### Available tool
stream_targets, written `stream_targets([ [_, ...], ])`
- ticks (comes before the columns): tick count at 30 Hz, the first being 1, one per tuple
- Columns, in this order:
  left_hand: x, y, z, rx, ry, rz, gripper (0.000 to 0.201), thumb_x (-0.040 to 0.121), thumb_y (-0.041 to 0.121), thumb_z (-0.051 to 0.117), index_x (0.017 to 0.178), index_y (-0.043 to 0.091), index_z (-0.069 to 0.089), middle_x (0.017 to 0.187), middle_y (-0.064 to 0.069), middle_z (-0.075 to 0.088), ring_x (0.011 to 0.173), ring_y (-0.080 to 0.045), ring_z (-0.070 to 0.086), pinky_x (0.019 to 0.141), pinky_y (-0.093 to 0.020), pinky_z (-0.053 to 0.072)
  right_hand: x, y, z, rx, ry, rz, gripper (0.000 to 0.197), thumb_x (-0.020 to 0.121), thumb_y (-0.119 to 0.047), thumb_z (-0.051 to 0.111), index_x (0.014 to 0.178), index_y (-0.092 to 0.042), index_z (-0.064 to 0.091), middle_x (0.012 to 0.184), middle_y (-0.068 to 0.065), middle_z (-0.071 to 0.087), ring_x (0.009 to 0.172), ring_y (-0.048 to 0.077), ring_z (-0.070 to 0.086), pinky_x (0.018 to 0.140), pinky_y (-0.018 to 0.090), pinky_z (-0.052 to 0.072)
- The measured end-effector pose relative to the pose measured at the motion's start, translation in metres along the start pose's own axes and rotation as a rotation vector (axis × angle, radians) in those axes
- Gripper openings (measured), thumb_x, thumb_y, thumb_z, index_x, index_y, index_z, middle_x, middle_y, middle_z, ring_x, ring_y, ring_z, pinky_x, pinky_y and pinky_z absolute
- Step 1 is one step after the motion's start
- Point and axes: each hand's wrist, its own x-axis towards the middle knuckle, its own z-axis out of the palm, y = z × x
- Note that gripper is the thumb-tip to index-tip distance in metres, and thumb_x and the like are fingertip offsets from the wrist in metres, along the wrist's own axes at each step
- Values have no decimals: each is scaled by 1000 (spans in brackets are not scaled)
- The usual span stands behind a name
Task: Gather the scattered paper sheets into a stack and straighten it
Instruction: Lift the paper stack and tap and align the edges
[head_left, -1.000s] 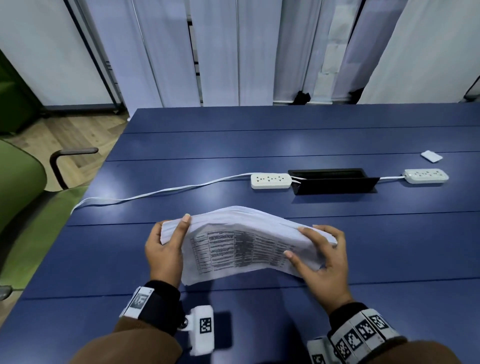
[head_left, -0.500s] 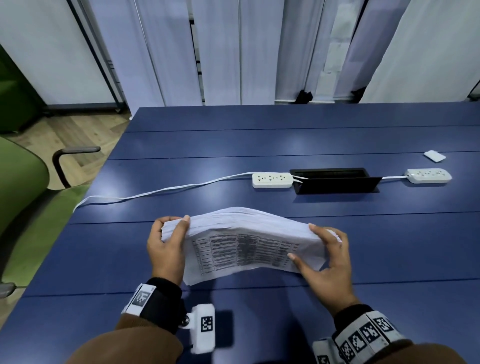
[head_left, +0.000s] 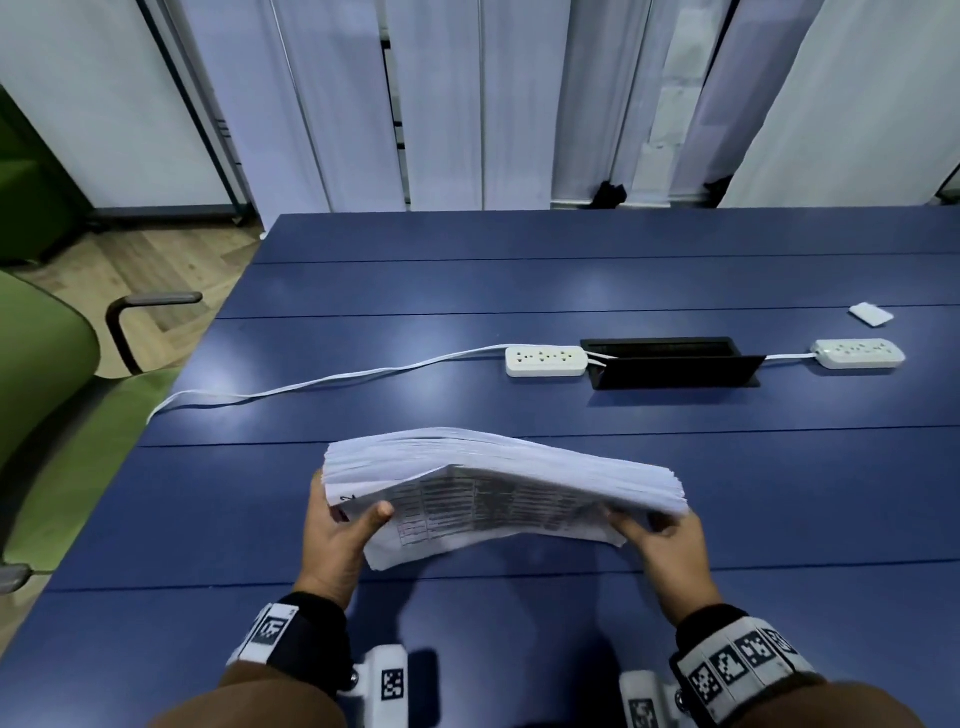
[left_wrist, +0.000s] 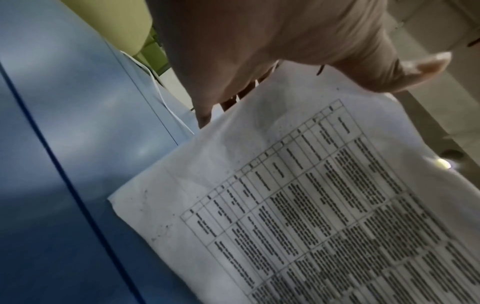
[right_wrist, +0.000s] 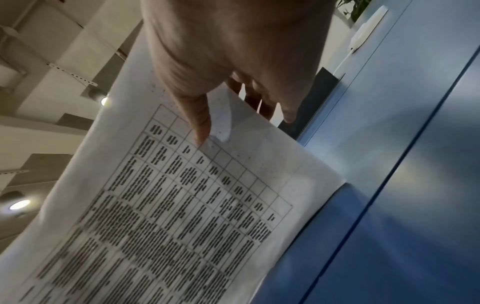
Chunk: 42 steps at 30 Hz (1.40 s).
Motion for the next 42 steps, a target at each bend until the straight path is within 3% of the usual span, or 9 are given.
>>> stream_targets([
  [4,0,-1,-1,144,-56,-64,88,44,27,92,120,0,58,110,-9,73,102,-17,69,86,-27,56,2,-6,0,-4,-31,30,40,70,5,79,106,-3,62,96,0,70,86,-5,65,74,8,49],
  [10,5,-21,-5,187,19,-144,42,61,-18,75,88,13,68,76,13,75,75,-6,68,72,-19,55,12,-10,6,45,2,41,37,77,21,63,113,13,58,86,-8,75,85,1,68,73,10,51],
  [16,22,-2,-16,196,10,6,35,44,4,69,76,3,54,74,-8,54,66,-11,52,62,-23,43,11,-22,11,123,-11,-26,28,82,17,58,108,5,60,84,-7,74,83,1,68,73,10,51],
  [19,28,-3,-26,220,-3,6,49,39,13,74,85,5,58,77,-2,62,69,-9,58,65,-19,48,6,-15,7,139,-45,-27,32,78,6,67,107,-6,61,95,-4,74,90,5,67,76,13,52],
  [25,13,-19,-14,96,25,-166,54,57,-10,74,105,14,64,86,10,75,85,-13,68,71,-13,53,-4,1,10,115,-168,72,81,56,-9,81,130,-18,50,112,0,68,101,6,65,85,21,54],
  [30,24,-19,-11,63,155,-186,16,91,2,52,97,15,59,99,-2,66,85,1,69,82,-23,49,-9,-1,5,8,-89,-17,48,86,13,57,129,-7,49,128,1,56,113,-2,56,87,5,43],
  [37,5,-9,-6,217,56,-79,31,84,-13,62,110,4,63,98,3,71,85,2,65,77,-10,50,3,-9,12,35,-33,48,33,80,19,61,94,-10,63,79,-17,74,76,-8,66,74,15,50],
  [40,10,-3,3,196,65,-57,34,82,-17,62,107,6,64,91,9,74,80,7,66,76,-9,51,11,-18,19,83,-18,68,23,81,1,70,103,2,63,80,-10,75,82,6,69,77,21,54],
  [42,17,-4,6,145,96,-62,25,85,-16,58,97,5,63,75,13,74,73,7,67,72,-8,51,16,-25,20,150,-24,63,63,64,-33,86,110,3,62,93,2,76,91,17,70,80,22,56],
])
